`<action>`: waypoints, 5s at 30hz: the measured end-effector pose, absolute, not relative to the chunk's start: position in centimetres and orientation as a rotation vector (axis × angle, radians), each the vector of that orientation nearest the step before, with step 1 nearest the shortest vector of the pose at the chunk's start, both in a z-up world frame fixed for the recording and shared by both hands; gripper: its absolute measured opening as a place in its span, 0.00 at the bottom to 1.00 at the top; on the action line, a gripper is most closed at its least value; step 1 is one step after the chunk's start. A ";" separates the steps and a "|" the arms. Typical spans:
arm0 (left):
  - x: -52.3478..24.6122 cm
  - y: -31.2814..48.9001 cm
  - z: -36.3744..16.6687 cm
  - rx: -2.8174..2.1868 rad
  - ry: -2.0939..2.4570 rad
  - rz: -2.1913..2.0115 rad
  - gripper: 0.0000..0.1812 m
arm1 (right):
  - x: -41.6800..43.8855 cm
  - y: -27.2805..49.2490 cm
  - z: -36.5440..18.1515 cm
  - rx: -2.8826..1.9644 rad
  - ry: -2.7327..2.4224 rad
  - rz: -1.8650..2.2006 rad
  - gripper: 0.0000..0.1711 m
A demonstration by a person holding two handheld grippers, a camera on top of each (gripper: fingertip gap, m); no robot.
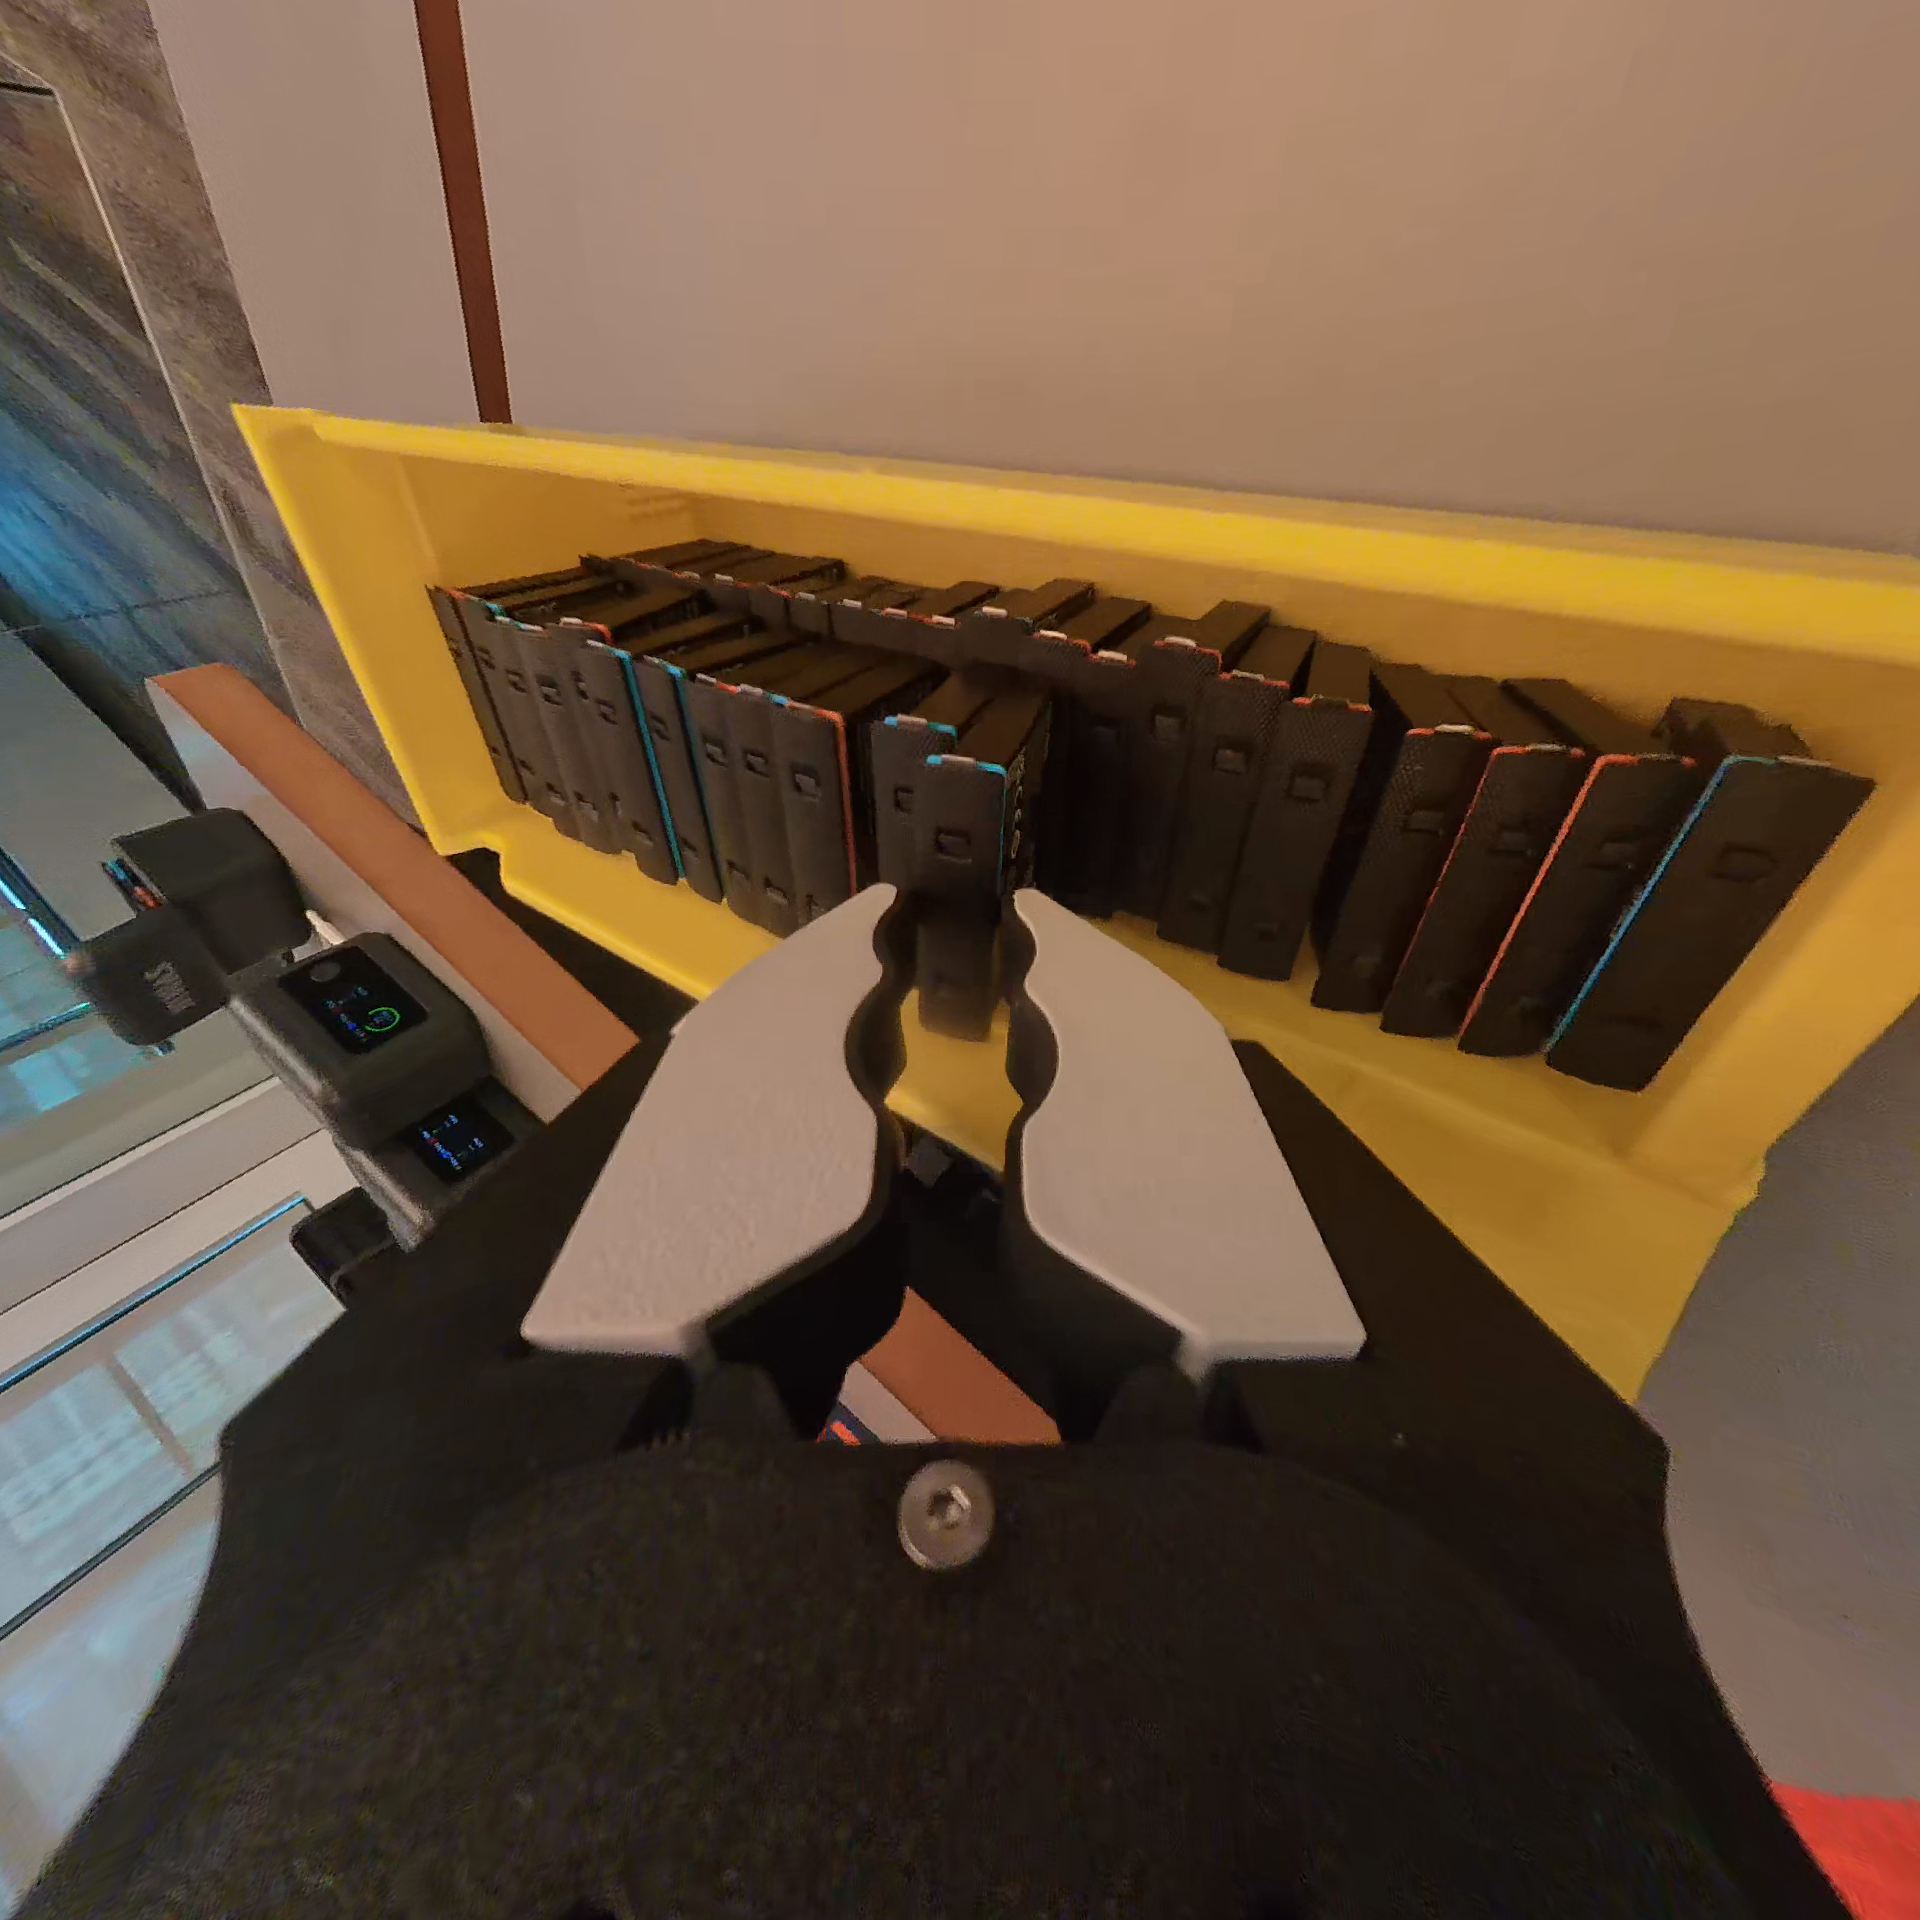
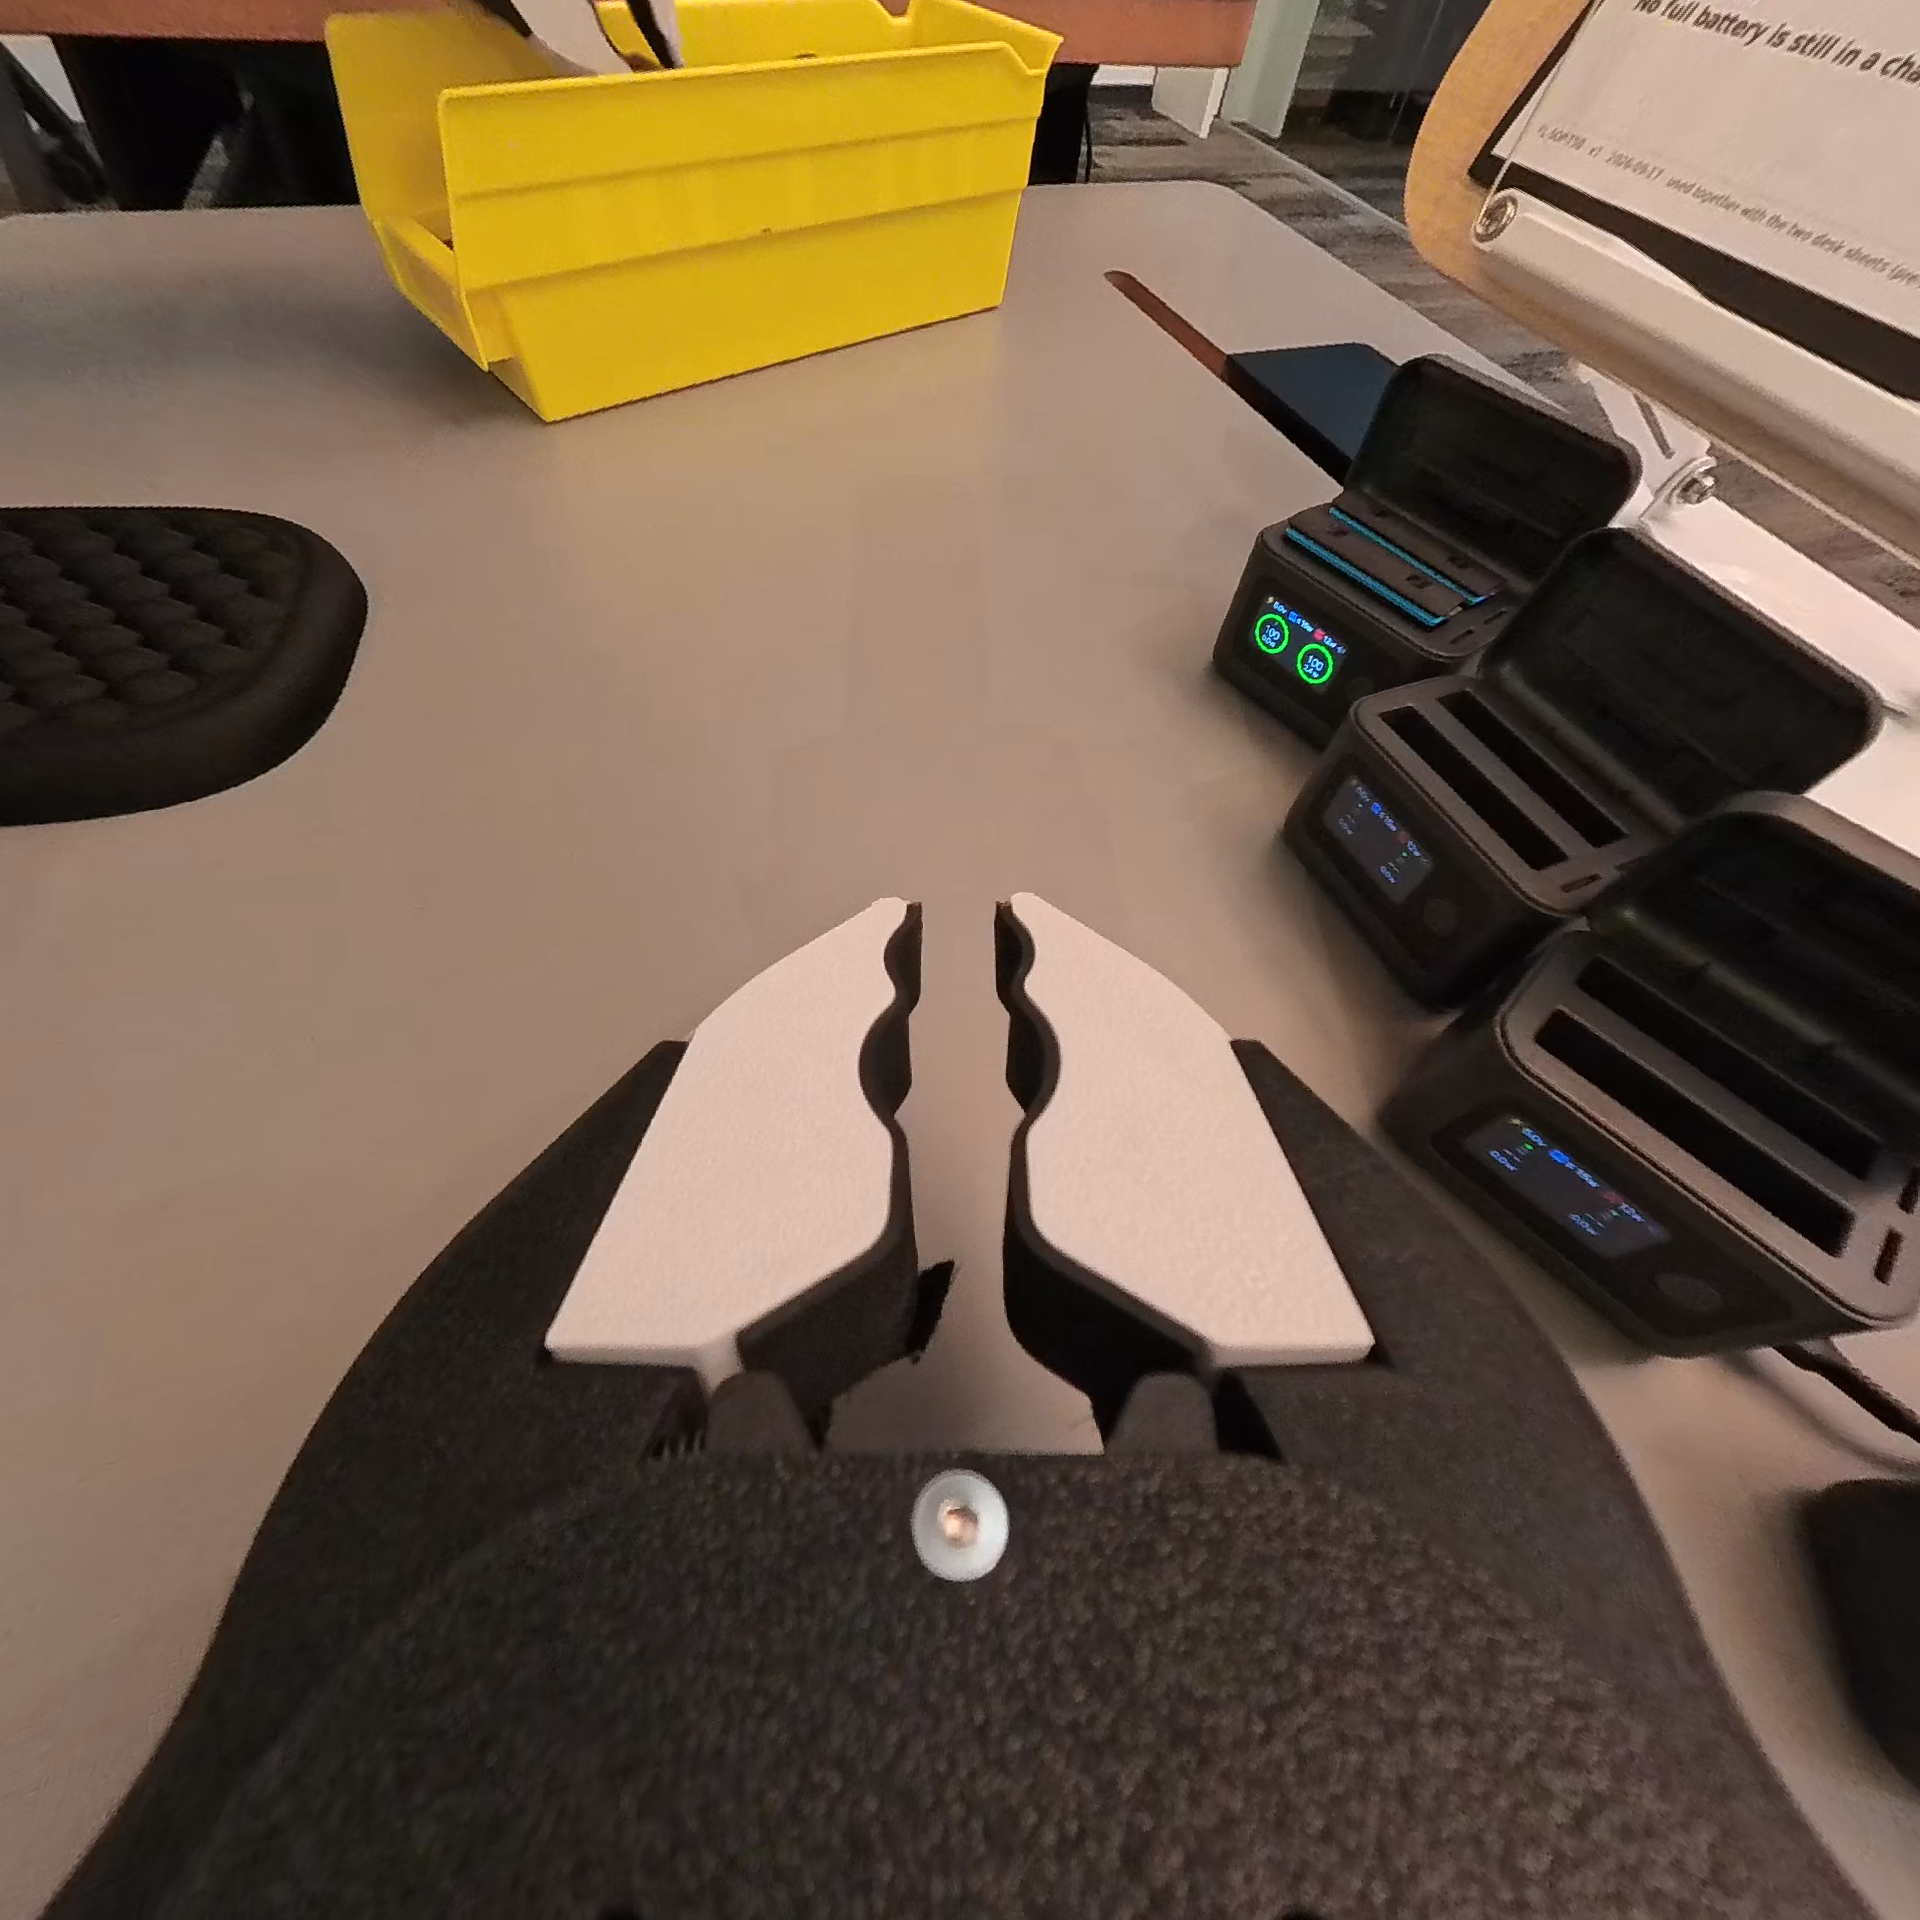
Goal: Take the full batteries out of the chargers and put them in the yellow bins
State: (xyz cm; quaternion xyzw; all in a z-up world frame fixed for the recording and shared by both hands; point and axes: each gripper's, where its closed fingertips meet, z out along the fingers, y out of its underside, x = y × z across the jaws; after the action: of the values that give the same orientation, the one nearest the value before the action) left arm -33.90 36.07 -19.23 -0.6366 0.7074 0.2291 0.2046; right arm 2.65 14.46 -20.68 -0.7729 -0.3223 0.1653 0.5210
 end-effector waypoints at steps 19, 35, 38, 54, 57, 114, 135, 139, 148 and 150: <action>-16.0 27.0 -10.9 -1.525 2.028 0.122 0.08 | 4.4 14.4 -19.1 -1.829 -0.723 0.354 0.08; 7.7 27.4 -16.2 -1.486 2.272 0.166 0.08 | 6.3 14.2 -18.1 -1.816 -0.700 0.313 0.08; 8.7 28.0 -17.5 -1.521 2.304 0.182 0.08 | 6.2 14.1 -18.1 -1.816 -0.704 0.319 0.08; 9.5 29.0 -19.1 -1.578 2.421 0.117 0.08 | 6.1 14.1 -18.1 -1.811 -0.706 0.328 0.08; 9.3 28.9 -19.3 -1.594 2.432 0.091 0.08 | 6.1 14.1 -18.1 -1.811 -0.706 0.332 0.08; 9.9 30.4 -19.9 -1.497 2.330 -0.095 0.00 | 5.8 14.1 -18.6 -1.818 -0.721 0.352 0.08; 9.3 30.1 -21.6 -1.707 2.301 -0.321 0.01 | 5.6 14.0 -18.9 -1.824 -0.721 0.367 0.08; 9.3 30.1 -21.7 -1.721 2.277 -0.399 0.01 | 5.6 14.1 -18.9 -1.824 -0.719 0.370 0.08; 9.1 29.6 -21.4 -1.620 2.264 -0.338 0.00 | 5.8 14.1 -18.7 -1.821 -0.711 0.367 0.08; 9.1 28.9 -19.8 -1.543 2.188 -0.380 0.00 | 5.8 14.1 -18.7 -1.820 -0.707 0.370 0.08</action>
State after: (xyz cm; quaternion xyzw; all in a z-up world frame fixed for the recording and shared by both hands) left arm 9.08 28.94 -19.76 -0.5569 0.7899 -0.1373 0.2170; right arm 5.82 14.11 -18.67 -0.7674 -0.2982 0.1560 0.5458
